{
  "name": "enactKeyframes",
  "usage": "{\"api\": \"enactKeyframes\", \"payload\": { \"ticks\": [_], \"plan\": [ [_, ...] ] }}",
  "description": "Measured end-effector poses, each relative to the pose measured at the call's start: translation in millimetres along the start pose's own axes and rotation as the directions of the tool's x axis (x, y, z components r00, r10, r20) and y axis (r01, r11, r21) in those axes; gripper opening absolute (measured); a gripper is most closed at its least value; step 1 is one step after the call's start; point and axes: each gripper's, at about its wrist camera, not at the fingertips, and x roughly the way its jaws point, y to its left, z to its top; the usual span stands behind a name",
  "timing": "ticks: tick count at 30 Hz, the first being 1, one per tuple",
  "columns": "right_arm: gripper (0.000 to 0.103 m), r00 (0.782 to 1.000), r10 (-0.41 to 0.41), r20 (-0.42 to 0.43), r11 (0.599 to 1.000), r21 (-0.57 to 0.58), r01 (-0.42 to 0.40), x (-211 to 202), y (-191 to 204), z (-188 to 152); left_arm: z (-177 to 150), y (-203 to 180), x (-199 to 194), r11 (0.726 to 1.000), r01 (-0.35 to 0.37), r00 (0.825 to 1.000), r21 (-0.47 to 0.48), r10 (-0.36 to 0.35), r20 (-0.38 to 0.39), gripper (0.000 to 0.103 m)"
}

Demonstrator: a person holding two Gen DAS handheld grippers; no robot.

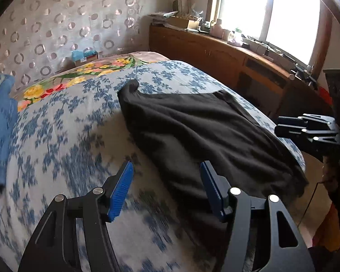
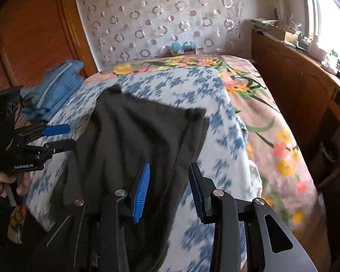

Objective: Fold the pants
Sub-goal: 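Pinch the black pants' waistband edge with the left gripper and release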

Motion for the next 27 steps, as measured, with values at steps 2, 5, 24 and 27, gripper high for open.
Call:
{"api": "enactKeyframes", "payload": {
  "ticks": [2,5,24,27],
  "plan": [
    [0.037,1.000,0.004,0.000,1.000,0.002,-0.004,-5.9,4.4,-9.8,-6.9,-3.0,-7.5,1.000,-0.007,1.000,-0.009,0.008,0.012,0.063],
    [0.037,1.000,0.008,0.001,1.000,0.007,-0.008,-14.7,9.1,-22.3,-18.1,-5.8,-18.4,1.000,-0.016,1.000,-0.020,0.016,0.024,0.063],
    [0.037,1.000,0.008,0.023,1.000,0.012,-0.008,-39.7,26.2,-66.2,-63.8,-32.5,-44.0,0.999,-0.034,0.999,-0.043,0.034,0.012,0.011],
    [0.037,0.999,0.014,0.033,1.000,0.017,-0.015,-42.5,27.0,-71.4,-67.0,-37.1,-48.7,0.998,-0.034,0.999,-0.051,0.035,0.014,0.011]
  ]
}}
